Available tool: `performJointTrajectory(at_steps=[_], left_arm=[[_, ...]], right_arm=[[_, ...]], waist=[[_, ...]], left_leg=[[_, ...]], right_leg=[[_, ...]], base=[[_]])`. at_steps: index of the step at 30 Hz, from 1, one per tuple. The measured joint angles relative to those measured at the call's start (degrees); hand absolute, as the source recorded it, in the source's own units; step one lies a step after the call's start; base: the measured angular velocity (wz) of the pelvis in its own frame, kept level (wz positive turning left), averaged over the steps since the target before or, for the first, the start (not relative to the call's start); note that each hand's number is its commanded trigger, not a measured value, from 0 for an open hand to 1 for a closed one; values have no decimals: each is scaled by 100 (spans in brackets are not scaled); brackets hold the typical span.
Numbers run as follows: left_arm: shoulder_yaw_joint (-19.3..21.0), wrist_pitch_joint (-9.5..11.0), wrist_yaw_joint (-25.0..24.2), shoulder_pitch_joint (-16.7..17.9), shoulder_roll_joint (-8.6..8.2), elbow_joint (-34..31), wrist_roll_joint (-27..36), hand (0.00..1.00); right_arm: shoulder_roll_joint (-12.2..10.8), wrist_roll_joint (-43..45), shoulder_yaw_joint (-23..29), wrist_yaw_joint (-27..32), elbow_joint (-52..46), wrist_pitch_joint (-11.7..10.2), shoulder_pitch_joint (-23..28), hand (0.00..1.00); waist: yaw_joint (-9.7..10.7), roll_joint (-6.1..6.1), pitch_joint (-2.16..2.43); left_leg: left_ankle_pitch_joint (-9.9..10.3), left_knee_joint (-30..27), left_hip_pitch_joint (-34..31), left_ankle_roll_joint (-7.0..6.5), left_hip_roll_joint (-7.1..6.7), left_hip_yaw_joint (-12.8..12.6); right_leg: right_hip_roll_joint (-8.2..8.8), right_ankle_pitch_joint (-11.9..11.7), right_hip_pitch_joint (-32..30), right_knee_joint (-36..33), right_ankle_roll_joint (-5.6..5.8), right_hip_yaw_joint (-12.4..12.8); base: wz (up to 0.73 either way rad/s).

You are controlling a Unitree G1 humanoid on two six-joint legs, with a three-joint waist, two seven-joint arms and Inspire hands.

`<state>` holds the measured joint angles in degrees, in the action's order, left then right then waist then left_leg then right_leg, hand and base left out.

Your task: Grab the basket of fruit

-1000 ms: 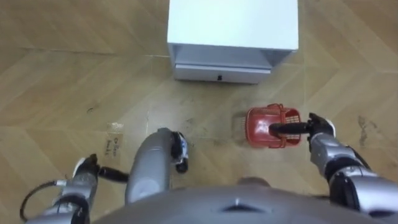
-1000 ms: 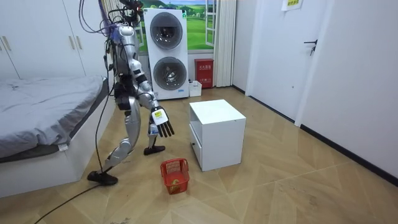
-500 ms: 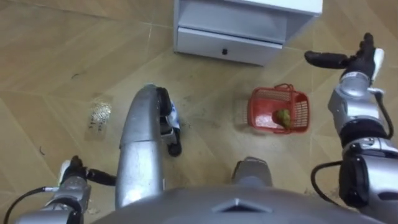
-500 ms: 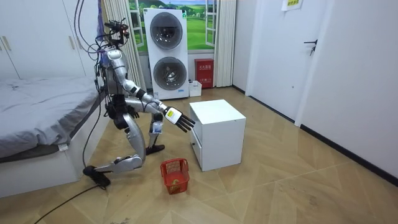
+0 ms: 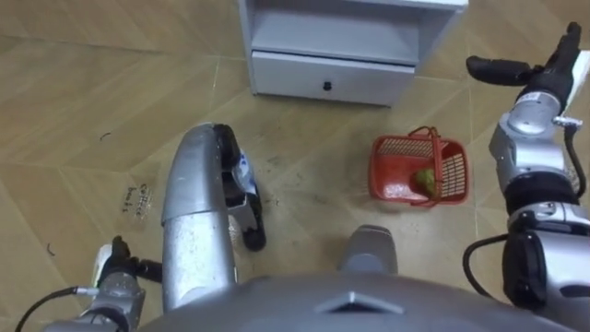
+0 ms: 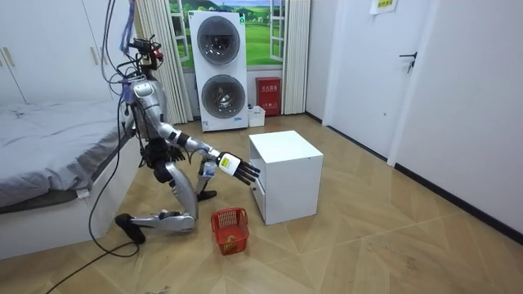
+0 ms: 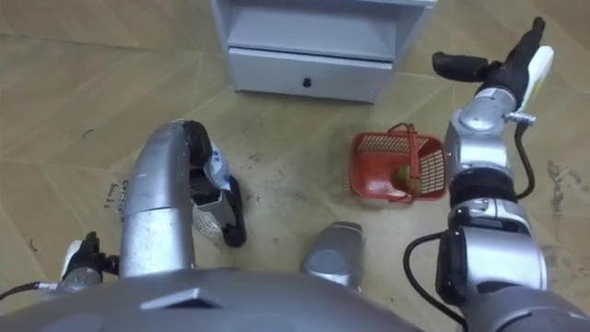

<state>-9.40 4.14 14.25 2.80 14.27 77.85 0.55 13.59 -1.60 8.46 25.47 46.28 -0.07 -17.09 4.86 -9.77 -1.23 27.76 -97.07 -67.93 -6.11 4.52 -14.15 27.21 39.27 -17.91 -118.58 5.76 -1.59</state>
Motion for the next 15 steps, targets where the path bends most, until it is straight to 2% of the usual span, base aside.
performJointTrajectory(at_steps=[1, 3, 4, 5, 6, 7, 8, 12, 15], left_arm=[[-11, -1, -26, 25, 1, 2, 0, 0], [-33, -3, -106, 49, 7, -1, 0, 0], [-35, -3, -143, 47, 7, -9, -3, 0], [-38, -12, -162, 45, -54, -8, -4, 0], [-35, -20, -177, -1, -140, -9, 16, 0], [-76, 10, -273, -19, -191, -27, 19, 0], [-118, 13, -337, -39, -189, -41, 20, 0], [-244, 19, -405, -115, -144, -69, 123, 0], [-374, 47, -522, -100, -140, -68, 211, 0]], right_arm=[[2, 0, -48, -11, 0, -1, 6, 0], [17, 0, -150, -67, -1, -49, 4, 0], [31, -5, -220, -74, 0, -109, 4, 0], [80, -13, -293, -127, 8, -178, -10, 0], [174, -18, -320, -174, 8, -179, -22, 0], [208, -31, -370, -243, 8, -179, -24, 0], [213, -71, -446, -256, 16, -179, -19, 0], [280, -70, -714, -346, 52, -181, -19, 0], [284, -57, -887, -458, 82, -186, -18, 0]], waist=[[12, 3, 0], [7, 1, -3], [7, -12, -7], [3, 11, -82], [-58, 116, -84], [-46, 168, -87], [-22, 163, -90], [-3, 173, -82], [-1, 150, -93]], left_leg=[[5, -49, -32, 47, -25, 41], [38, -244, -172, 236, -119, 151], [55, -405, -309, 368, -238, 250], [49, -604, -467, 427, -282, 340], [31, -652, -591, 477, -301, 462], [-47, -584, -691, 615, -410, 551], [-63, -510, -692, 644, -448, 538], [-69, -439, -713, 659, -426, 561], [-74, -431, -737, 667, -430, 599]], right_leg=[[-12, 9, -2, -70, -18, 26], [-33, 89, -38, -354, -108, 148], [-41, 155, -38, -602, -138, 241], [-91, 228, -65, -849, -156, 331], [-188, 214, -123, -887, -159, 338], [-215, 234, -276, -950, -156, 407], [-178, 239, -356, -964, -146, 463], [-222, 247, -499, -972, -130, 508], [-258, 248, -522, -979, -126, 535]], base=[[-9], [-6], [-4], [-14], [-17], [-14], [-6], [-2], [-4]])
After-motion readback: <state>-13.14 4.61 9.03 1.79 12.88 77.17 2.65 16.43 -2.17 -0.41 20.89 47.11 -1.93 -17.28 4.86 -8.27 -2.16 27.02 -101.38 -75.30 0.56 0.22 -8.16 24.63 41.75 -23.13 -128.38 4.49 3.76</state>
